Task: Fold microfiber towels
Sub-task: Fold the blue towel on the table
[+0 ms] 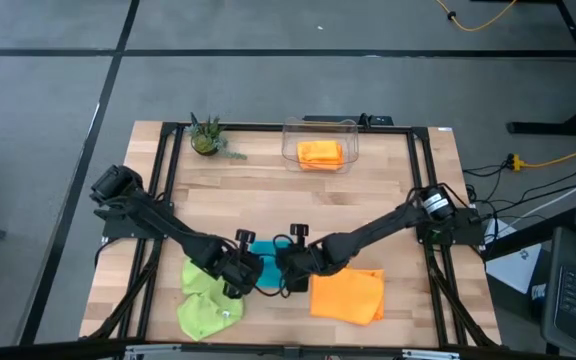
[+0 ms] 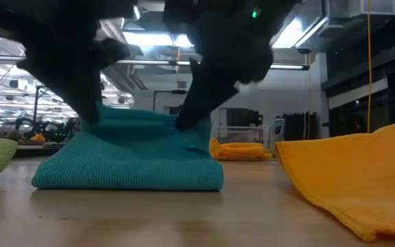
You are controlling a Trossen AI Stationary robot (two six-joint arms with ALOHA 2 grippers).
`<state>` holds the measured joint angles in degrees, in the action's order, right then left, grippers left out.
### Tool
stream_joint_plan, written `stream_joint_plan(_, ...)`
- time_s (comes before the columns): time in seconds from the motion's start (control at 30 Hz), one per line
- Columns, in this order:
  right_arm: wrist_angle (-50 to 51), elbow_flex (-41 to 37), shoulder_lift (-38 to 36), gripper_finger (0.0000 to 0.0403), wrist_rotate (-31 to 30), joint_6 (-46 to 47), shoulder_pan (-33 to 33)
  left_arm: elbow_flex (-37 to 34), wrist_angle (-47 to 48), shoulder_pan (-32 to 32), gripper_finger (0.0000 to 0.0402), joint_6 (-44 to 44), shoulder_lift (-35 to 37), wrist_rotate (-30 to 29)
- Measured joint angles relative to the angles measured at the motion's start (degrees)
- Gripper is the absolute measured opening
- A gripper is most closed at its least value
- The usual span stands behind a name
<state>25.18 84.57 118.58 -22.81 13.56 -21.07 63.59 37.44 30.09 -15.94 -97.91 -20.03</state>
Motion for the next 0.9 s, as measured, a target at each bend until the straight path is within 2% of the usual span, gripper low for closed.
stream_joint_plan(0.2, -1.4, -2.6, 0.0, 0.0006, 0.0, 0.1, 1.7, 0.0, 0.1, -2.9, 0.0002, 0.1, -1.6, -0.5)
stream_joint_plan(0.4, -2.4, -3.3, 0.0, 0.0013, 0.0, 0.2, 2.3, 0.0, 1.5, -5.4, 0.0034, 0.0, -3.5, -0.5)
stream_joint_plan(0.73, -2.4, -3.4, 0.0, 0.0115, -0.7, 2.5, 2.3, 0.0, 2.1, -6.5, 0.0118, 0.0, -2.7, -5.0)
stream_joint_plan(0.9, 4.0, 0.0, -0.3, 0.0159, -3.9, 2.4, 2.3, 0.0, 3.5, -6.3, 0.0144, -0.3, -1.5, -6.8)
